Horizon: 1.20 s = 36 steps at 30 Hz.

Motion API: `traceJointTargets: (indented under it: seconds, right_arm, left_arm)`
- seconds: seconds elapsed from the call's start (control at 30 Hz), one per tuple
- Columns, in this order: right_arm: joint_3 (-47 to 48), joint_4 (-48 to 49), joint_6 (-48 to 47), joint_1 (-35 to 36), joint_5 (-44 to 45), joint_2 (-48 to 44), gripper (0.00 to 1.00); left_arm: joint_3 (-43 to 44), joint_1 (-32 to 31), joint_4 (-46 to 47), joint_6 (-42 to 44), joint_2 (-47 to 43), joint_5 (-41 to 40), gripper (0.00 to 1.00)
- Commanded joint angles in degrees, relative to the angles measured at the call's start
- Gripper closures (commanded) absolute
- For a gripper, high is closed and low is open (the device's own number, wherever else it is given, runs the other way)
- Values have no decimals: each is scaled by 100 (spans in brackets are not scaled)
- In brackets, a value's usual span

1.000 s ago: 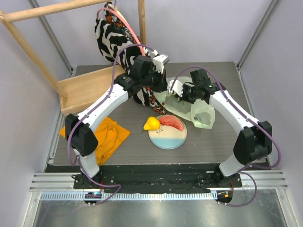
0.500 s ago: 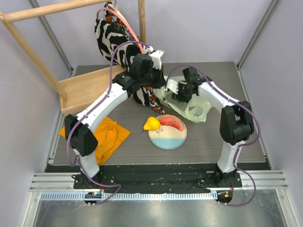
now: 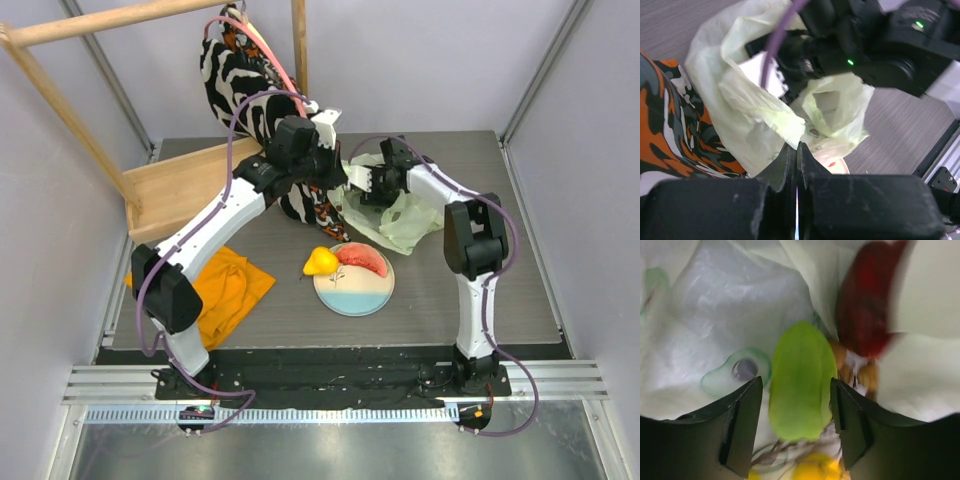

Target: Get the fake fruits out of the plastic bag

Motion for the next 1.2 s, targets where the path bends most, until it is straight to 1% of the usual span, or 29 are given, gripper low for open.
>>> traceJointTargets:
  seconds: [0.0, 0.07, 0.1, 0.17, 0.2, 0.23, 0.3, 0.33, 0.4, 0.43, 0.5, 0.53, 0.57, 0.77, 0.8, 0.87, 0.9, 1.0, 1.03, 1.17]
  right_arm:
    - [1183, -490, -320, -38, 102, 807, 39]
    - [1770, -1033, -250, -82, 137, 1020, 44]
    - [1913, -1193, -224, -100, 128, 1099, 56]
    - [2063, -1501, -198, -153, 119, 1109, 68]
    - [2020, -1537, -180, -170, 119, 969, 78]
    - [1950, -1555, -162, -205, 58, 829, 82]
    - [1608, -1564, -101, -223, -73, 513, 86]
    - [1476, -1564, 47, -223, -170, 85, 87]
    - [1098, -1582, 285, -214, -503, -374, 87]
    - [984, -1590, 408, -197, -609, -812, 88]
    - [694, -1634, 899, -188, -908, -1271, 87]
    - [527, -1669, 1093, -197, -1005, -1708, 88]
    - [430, -1678, 1425, -188, -1197, -1921, 88]
    - [-431, -1643, 2605, -162, -1735, -3406, 88]
    - [-519, -1652, 2937, -83, -1857, -3548, 88]
    - [-739, -1757, 3150, 40, -1937, -3821, 88]
    - [-827, -1801, 3325, 232, -1955, -4048, 87]
    - [-1310, -1942, 3502, 593, -1973, -4488, 88]
    - [-1650, -1968, 3607, 821, -1955, -4568, 87]
    - [-2487, -1767, 4003, 1165, -2007, -4771, 87]
  left_arm:
    - [-136, 4, 131, 11, -301, 231, 100]
    - [-162, 4, 149, 38, -319, 249, 100]
    - [-197, 4, 158, 64, -345, 240, 100]
    - [-233, 4, 158, 117, -354, 231, 100]
    - [-250, 4, 149, 126, -354, 214, 100]
    - [-250, 4, 158, 152, -354, 197, 100]
    - [-259, 4, 166, 143, -337, 170, 100]
    - [-259, 4, 192, 117, -336, 126, 100]
    - [-224, 4, 228, 82, -293, 56, 100]
    - [-163, 4, 228, 21, -240, -14, 100]
    - [-84, 13, 245, -67, -179, -111, 100]
    - [4, 21, 272, -128, -109, -181, 100]
    - [31, 30, 281, -260, -73, -199, 100]
    - [154, 39, 342, -647, 103, -199, 100]
    - [154, 39, 360, -656, 120, -199, 100]
    - [154, 39, 369, -656, 147, -182, 100]
    - [154, 39, 386, -639, 156, -190, 100]
    - [136, 39, 404, -604, 165, -234, 100]
    - [128, 39, 412, -586, 173, -243, 100]
    - [75, 39, 430, -481, 138, -234, 100]
